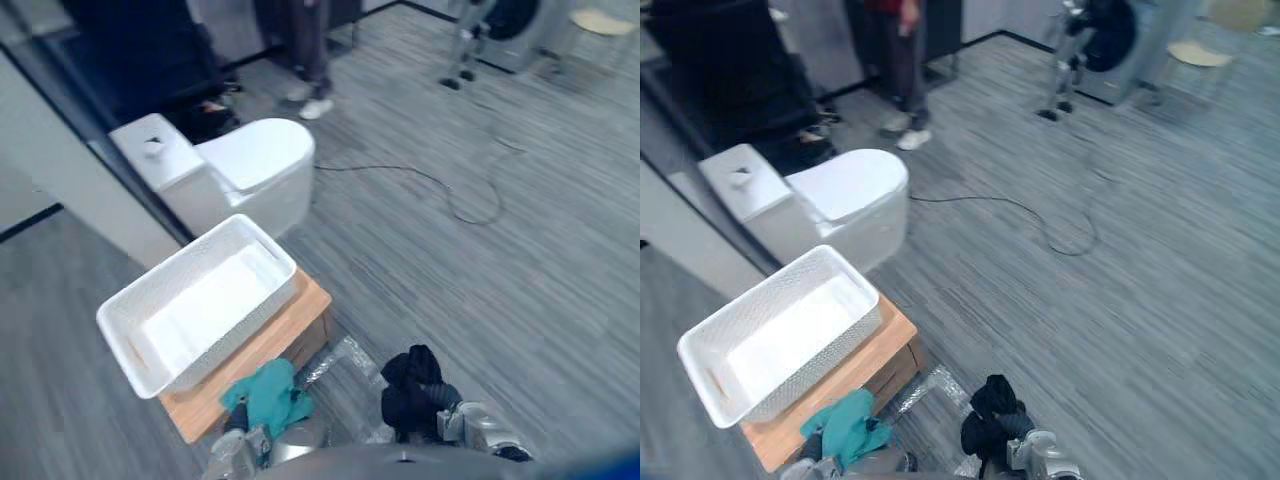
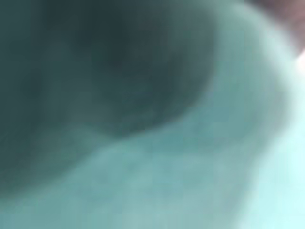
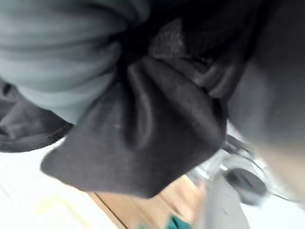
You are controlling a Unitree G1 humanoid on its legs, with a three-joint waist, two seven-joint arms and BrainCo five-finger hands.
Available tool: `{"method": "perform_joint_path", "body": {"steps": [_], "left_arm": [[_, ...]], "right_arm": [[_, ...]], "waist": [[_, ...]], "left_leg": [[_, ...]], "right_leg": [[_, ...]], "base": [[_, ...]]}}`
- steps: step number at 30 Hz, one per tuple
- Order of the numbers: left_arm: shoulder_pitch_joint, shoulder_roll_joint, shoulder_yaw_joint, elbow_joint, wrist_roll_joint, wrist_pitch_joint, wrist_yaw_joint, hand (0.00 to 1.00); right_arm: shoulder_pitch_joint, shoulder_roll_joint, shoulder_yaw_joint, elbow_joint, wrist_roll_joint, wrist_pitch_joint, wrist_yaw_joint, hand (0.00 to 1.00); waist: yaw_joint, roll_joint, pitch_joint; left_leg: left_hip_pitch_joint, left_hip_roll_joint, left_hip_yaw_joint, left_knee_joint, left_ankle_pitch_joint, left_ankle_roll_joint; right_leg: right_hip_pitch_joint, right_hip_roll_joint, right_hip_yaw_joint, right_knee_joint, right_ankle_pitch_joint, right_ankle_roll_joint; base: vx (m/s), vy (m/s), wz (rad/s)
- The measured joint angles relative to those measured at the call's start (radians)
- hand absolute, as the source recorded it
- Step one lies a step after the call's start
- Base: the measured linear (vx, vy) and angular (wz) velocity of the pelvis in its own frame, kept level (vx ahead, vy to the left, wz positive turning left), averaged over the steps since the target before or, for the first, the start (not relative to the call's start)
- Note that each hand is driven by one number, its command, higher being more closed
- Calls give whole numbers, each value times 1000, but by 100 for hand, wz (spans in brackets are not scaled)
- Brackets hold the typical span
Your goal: Tidy the bed and pick cloth on bed and put in laundry
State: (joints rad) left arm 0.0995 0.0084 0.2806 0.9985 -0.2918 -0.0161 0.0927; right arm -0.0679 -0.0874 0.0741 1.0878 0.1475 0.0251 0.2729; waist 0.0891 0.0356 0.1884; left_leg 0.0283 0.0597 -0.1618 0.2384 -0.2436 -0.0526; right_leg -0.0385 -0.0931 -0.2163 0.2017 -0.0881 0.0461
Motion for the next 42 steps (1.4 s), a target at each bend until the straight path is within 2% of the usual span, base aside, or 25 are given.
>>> {"method": "perform_joint_path", "body": {"steps": [2,3,6,8,9,10,13,15,16,17,18,19,20,21,22,23,25,26,28,29,30,32,34,37,42], "left_arm": [[-12,1,-11,-4,-14,0,-2,100],[-28,4,-43,-3,-21,1,-1,100],[-45,45,-165,-1,-39,2,-2,100],[-47,61,-189,1,-38,6,-3,100],[-45,65,-195,1,-38,6,-4,100],[-45,76,-199,0,-34,8,-10,100],[-43,100,-198,2,-27,12,-19,100],[-47,116,-197,1,4,12,-30,100],[-46,117,-193,4,12,12,-37,100],[-45,121,-190,7,32,13,-45,100],[-44,123,-191,6,48,13,-46,100],[-43,129,-204,6,73,13,-51,100],[-42,135,-205,7,86,17,-51,100],[-42,141,-209,10,94,26,-52,100],[-44,141,-209,21,106,33,-60,100],[-46,144,-211,26,109,34,-66,100],[-52,154,-235,30,119,51,-82,100],[-52,156,-241,31,121,53,-88,100],[-66,154,-240,46,127,56,-88,100],[-61,147,-239,45,125,62,-89,100],[-53,122,-228,45,125,67,-88,100],[-55,81,-184,44,128,71,-87,100],[-56,72,-183,43,131,70,-88,100],[-61,55,-184,34,163,70,-92,100],[-63,51,-175,35,150,70,-88,100]], "right_arm": [[-9,4,2,2,9,27,1,100],[-13,3,-15,12,12,40,-1,100],[-4,-16,-34,21,25,70,-4,100],[1,-21,-62,21,24,80,-14,100],[1,-20,-69,21,24,81,-16,100],[6,-17,-98,22,22,84,-20,100],[11,10,-126,26,27,84,-26,100],[3,10,-149,37,33,88,-35,100],[3,6,-157,45,35,89,-40,100],[-4,8,-168,46,37,87,-42,100],[-5,9,-175,39,39,78,-43,100],[-6,11,-183,35,50,75,-40,100],[-9,11,-184,27,62,74,-39,100],[-5,11,-186,15,78,59,-39,100],[-1,11,-188,9,90,44,-40,100],[-1,11,-188,9,101,41,-41,100],[-1,13,-188,9,127,39,-47,100],[2,14,-189,9,139,40,-52,100],[15,30,-229,15,164,40,-71,100],[15,38,-249,21,165,43,-76,100],[16,38,-265,23,166,44,-80,100],[17,27,-282,17,191,68,-84,100],[24,30,-293,14,204,79,-87,100],[32,46,-305,9,245,89,-107,100],[70,73,-377,-46,392,97,-214,100]], "waist": [[-2,-5,3],[-19,-12,8],[-30,-30,20],[-36,-41,25],[-36,-48,27],[-32,-61,27],[-23,-99,13],[-22,-105,15],[-22,-101,18],[-22,-97,20],[-23,-91,24],[-40,-78,29],[-49,-75,31],[-54,-74,32],[-59,-73,32],[-64,-72,32],[-85,-68,33],[-87,-69,31],[-83,-86,18],[-78,-60,4],[-83,-41,2],[-83,-19,2],[-81,-19,0],[-79,-40,-14],[-72,-43,-15]], "left_leg": [[-33,40,159,-18,32,-20],[-47,67,312,-26,44,-18],[-26,104,643,-52,95,-11],[-19,105,735,-59,147,18],[-20,94,749,-61,147,25],[-12,47,746,-94,158,48],[8,-47,673,-221,212,84],[9,-76,631,-244,220,96],[29,-88,600,-263,221,104],[53,-103,561,-274,214,116],[63,-98,533,-274,210,122],[70,-84,491,-271,204,122],[74,-74,456,-272,198,124],[79,-64,402,-275,193,119],[86,-59,353,-280,193,117],[95,-59,329,-288,198,110],[110,-58,245,-294,207,98],[110,-61,230,-290,204,90],[116,-77,227,-281,183,61],[112,-54,301,-283,174,21],[113,-36,402,-281,173,12],[138,-18,489,-269,164,-12],[166,-12,530,-271,157,-22],[165,-5,580,-269,153,-29],[184,1,671,-261,145,-40]], "right_leg": [[32,-18,-116,-18,-10,-16],[66,-36,-202,-32,-15,-21],[149,-88,-370,-54,-28,-5],[192,-132,-463,-43,-38,20],[202,-147,-481,-40,-39,29],[224,-176,-528,-32,-43,52],[227,-221,-559,-25,-30,70],[238,-242,-557,-1,-8,80],[232,-273,-539,84,3,94],[195,-318,-480,240,16,71],[155,-337,-431,329,30,42],[104,-317,-336,419,-41,42],[78,-284,-291,445,-80,47],[37,-231,-239,452,-123,45],[5,-180,-205,419,-147,47],[-4,-159,-197,388,-151,41],[-23,-58,-93,188,-142,41],[-23,-38,-62,123,-126,40],[-8,-27,-31,-8,15,-22],[1,-16,-33,-40,35,-25],[20,-7,-38,-72,35,-25],[68,14,-27,-116,38,-29],[103,26,-11,-144,39,-30],[110,43,18,-202,66,-32],[119,57,75,-237,83,-30]], "base": [[125,-54,179],[66,53,191],[23,45,182],[-7,177,137],[-9,252,123],[3,239,101],[67,219,83],[87,230,81],[81,270,77],[17,264,77],[-82,223,87],[-143,114,89],[-199,76,128],[-255,19,142],[-267,2,137],[-272,-23,134],[-262,-44,125],[-224,-69,97],[-69,-103,66],[78,-62,35],[122,0,1],[158,-12,-16],[133,-5,-29],[83,13,-36],[30,12,-40]]}}
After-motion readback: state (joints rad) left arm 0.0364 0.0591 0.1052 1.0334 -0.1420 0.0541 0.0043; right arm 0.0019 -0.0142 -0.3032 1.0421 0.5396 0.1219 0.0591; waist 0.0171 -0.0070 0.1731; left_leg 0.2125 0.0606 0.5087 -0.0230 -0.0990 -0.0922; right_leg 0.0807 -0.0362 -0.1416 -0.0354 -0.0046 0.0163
